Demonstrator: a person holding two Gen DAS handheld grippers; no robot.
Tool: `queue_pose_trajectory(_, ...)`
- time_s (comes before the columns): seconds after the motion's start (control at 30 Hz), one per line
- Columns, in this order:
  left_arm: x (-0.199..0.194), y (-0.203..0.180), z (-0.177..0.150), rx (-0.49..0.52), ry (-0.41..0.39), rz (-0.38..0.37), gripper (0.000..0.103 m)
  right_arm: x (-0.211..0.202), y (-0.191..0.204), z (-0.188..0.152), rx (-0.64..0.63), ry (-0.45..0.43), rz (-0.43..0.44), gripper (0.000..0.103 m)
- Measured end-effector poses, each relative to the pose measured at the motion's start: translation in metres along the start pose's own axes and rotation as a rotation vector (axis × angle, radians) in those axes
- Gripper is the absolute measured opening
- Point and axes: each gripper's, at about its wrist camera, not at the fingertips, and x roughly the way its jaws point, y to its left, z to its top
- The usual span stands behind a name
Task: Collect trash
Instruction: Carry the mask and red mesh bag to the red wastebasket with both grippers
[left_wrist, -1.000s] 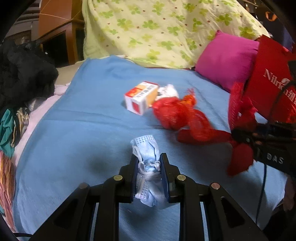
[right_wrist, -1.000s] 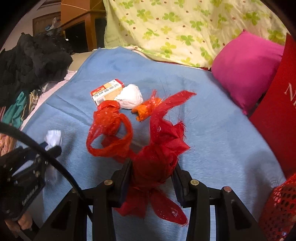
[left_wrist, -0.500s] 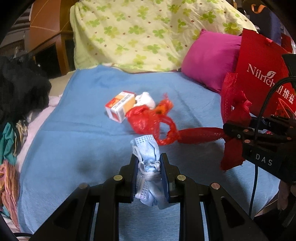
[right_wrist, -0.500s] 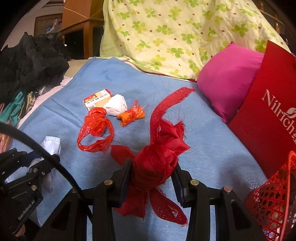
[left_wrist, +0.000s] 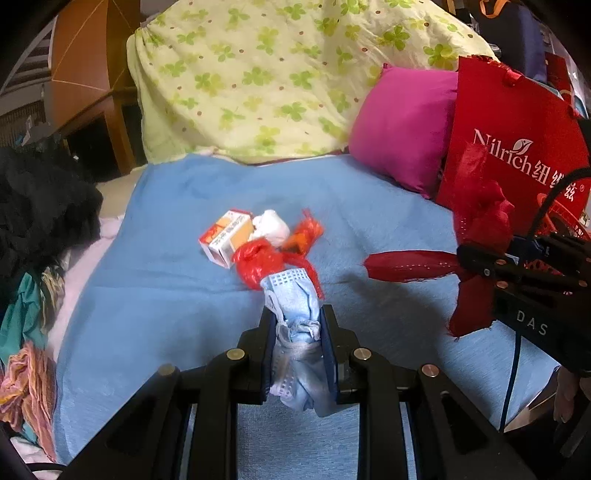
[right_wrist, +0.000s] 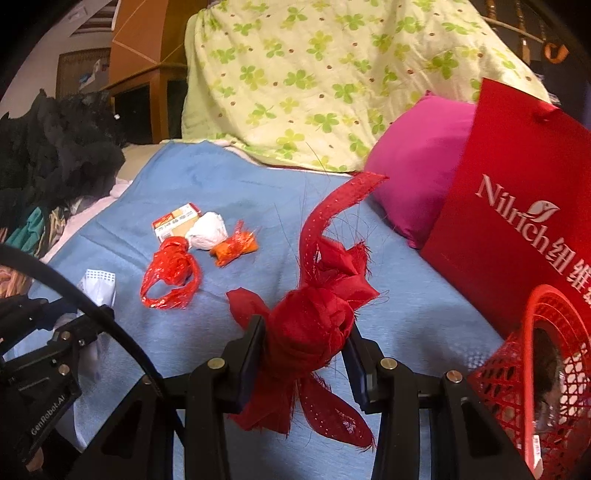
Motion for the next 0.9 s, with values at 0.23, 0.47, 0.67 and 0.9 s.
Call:
queue_pose_trajectory(0.23, -0.015, -0.015, 0.013, 0.026, -0.034, 0.003, 0.025, -0.02, -0.026, 0.002, 0.037, -0.056, -0.024, 0.044)
queue_pose_trajectory(0.47, -0.029, -0.043, 0.027, 0.07, -0.068, -0.015, 0.025, -0.043, -0.053, 0.001, 0.073, -0.117, -0.055, 0.044)
queue_pose_trajectory(0.67, -0.039, -0.073, 0.04, 0.114, -0.099, -0.037, 0.025, -0.063, -0.084, -0.001, 0.144, -0.167, -0.075, 0.044)
queue_pose_trajectory(0.9, -0.046, -0.118, 0.056, 0.155, -0.127, -0.085, 0.025, -0.084, -0.128, -0.011, 0.245, -0.209, -0.101, 0.044)
